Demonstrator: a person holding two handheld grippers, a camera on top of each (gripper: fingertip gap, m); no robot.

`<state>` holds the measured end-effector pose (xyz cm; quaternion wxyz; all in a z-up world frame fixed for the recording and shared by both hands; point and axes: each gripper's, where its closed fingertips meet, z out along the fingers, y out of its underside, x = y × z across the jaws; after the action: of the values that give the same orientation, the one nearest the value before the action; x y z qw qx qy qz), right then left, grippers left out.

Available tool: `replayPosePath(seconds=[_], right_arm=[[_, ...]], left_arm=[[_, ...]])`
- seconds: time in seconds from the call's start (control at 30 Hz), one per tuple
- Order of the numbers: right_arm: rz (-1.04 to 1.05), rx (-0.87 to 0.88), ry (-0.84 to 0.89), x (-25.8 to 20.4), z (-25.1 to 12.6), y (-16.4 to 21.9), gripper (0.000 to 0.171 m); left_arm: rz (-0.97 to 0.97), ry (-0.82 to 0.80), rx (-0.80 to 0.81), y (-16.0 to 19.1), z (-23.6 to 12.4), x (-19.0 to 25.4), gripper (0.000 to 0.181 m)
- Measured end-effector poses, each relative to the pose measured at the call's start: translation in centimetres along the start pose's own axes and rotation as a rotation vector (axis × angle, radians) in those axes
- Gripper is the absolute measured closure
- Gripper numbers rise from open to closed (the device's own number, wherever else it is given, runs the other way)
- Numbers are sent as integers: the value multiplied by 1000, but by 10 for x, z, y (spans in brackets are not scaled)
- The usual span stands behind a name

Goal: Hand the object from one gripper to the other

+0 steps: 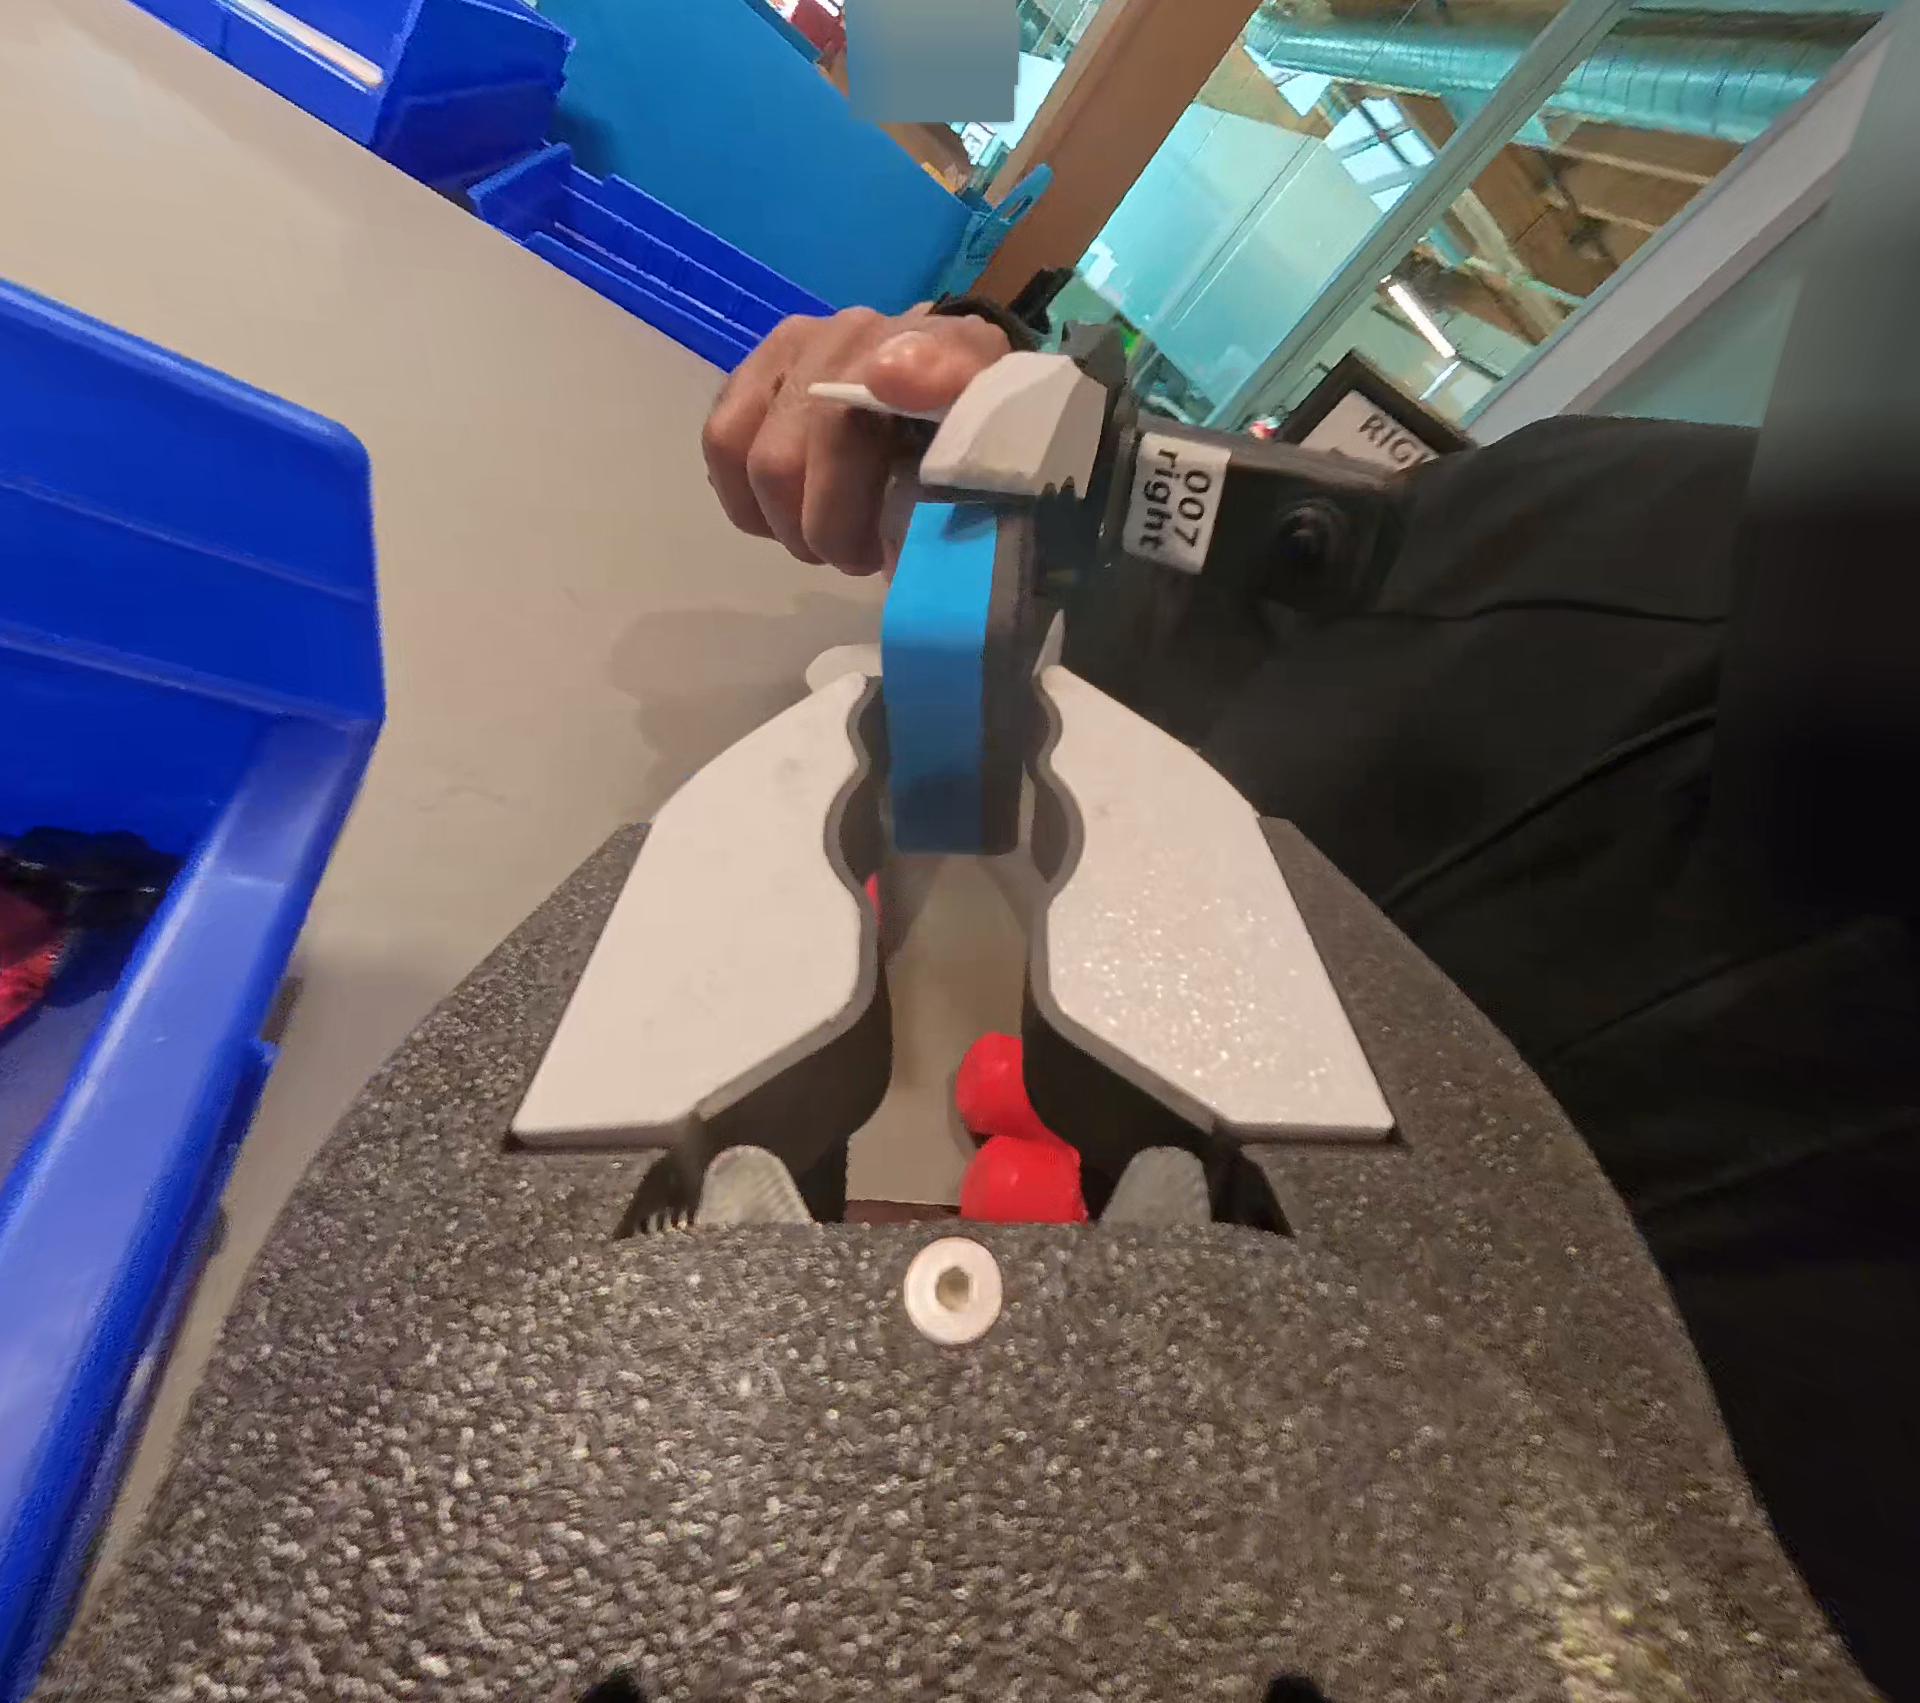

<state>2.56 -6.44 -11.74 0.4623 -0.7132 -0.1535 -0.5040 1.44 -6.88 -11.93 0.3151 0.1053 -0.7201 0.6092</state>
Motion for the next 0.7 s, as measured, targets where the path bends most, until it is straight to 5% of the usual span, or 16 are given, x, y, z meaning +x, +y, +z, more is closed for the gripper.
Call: replayPosePath(seconds=[0.17, 0.27, 0.7], right_arm=[[197, 7, -34, 7, -1, 3, 113], [279, 34, -55, 10, -3, 2, 113], [451, 115, -170, -1, -3, -12, 113]], left_arm=[[383, -230, -29, -6, -8, -14, 116], [638, -300, -55, -7, -12, -10, 107], [928, -279, -37, -1, -2, 5, 124]])
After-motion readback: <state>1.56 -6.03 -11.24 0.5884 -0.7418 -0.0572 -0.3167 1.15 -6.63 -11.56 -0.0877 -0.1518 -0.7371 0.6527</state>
